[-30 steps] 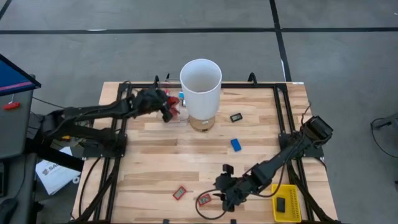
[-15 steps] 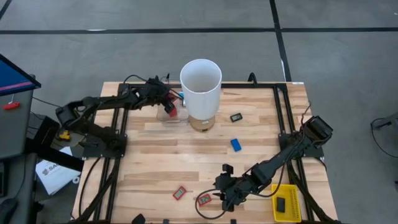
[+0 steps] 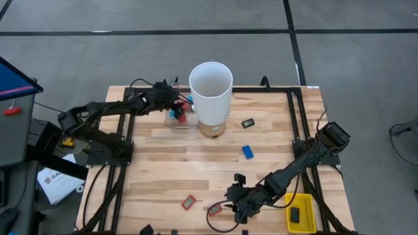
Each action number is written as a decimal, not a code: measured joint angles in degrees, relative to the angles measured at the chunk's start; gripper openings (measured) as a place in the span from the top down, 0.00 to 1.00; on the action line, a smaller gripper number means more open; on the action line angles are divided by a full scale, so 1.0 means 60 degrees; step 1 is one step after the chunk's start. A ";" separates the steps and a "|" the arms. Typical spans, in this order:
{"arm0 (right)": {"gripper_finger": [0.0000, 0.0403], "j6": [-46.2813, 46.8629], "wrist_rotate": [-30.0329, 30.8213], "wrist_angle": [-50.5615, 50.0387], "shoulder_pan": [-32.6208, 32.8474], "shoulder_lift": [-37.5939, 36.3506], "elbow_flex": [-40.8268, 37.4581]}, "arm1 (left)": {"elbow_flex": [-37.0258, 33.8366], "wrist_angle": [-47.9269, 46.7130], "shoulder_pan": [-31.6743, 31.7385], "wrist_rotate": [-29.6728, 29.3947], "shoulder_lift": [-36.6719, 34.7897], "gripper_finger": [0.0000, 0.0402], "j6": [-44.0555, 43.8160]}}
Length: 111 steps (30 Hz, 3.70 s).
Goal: Pick & Place Office items
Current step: Put the red charger adapter into the transparent bin, then put the right red digital timer into the yellow basket
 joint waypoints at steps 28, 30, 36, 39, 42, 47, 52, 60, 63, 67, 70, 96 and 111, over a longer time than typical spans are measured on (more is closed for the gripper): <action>0.38 -0.3032 0.1632 0.0206 0.0962 0.0402 -0.0015 | -0.1107 -0.4112 -0.8606 -0.1197 -0.6195 0.55 -0.0219; 0.35 -0.3118 0.1446 0.0346 0.0793 0.0655 -0.0015 | -0.1346 -0.3785 -0.9666 -0.2291 -0.6475 0.55 -0.0343; 0.28 -0.3353 0.0208 0.0741 0.0278 0.1403 -0.0015 | -0.1439 -0.2756 -1.2057 -0.4760 -0.6509 0.55 -0.0357; 0.28 -0.3477 -0.0195 0.1315 0.0136 0.1562 0.0001 | -0.1443 -0.2277 -1.2703 -0.5063 -0.6419 0.55 -0.0322; 0.27 -0.3510 -0.0667 0.1730 0.0079 0.1751 0.0022 | -0.1439 -0.1757 -1.3066 -0.5127 -0.6260 0.55 -0.0275; 0.27 -0.3521 -0.1009 0.1918 -0.0037 0.2123 0.0025 | -0.1439 -0.1089 -1.3403 -0.5171 -0.5775 0.55 0.0130; 0.27 -0.3854 -0.1022 0.1943 -0.0224 0.2244 0.0109 | -0.1439 -0.0422 -1.3486 -0.5165 -0.5280 0.55 0.0463; 0.27 -0.4049 -0.1503 0.1827 -0.0553 0.2244 0.0106 | -0.1439 -0.0341 -1.3486 -0.5165 -0.5151 0.55 0.0466; 0.27 -0.4089 -0.1533 0.1897 -0.0554 0.2244 0.0109 | -0.1439 -0.0316 -1.3516 -0.5164 -0.5165 0.55 0.0468; 0.27 -0.4087 -0.1779 0.2111 -0.0523 0.2492 0.0146 | -0.1439 -0.0305 -1.3519 -0.5156 -0.5165 0.55 0.0466; 0.27 -0.4111 -0.1986 0.2077 -0.0535 0.2871 0.0354 | -0.1439 -0.0269 -1.3519 -0.5151 -0.5165 0.55 0.0466; 0.65 -0.3403 -0.1931 -0.2396 -0.0871 0.1885 0.0909 | -0.1439 -0.0342 -1.3519 -0.5105 -0.5169 0.55 0.0357; 0.65 0.2880 -0.2484 -0.6761 0.1594 -0.0613 0.0934 | -0.1718 -0.0424 -1.3551 -0.5111 -0.4912 0.55 -0.0117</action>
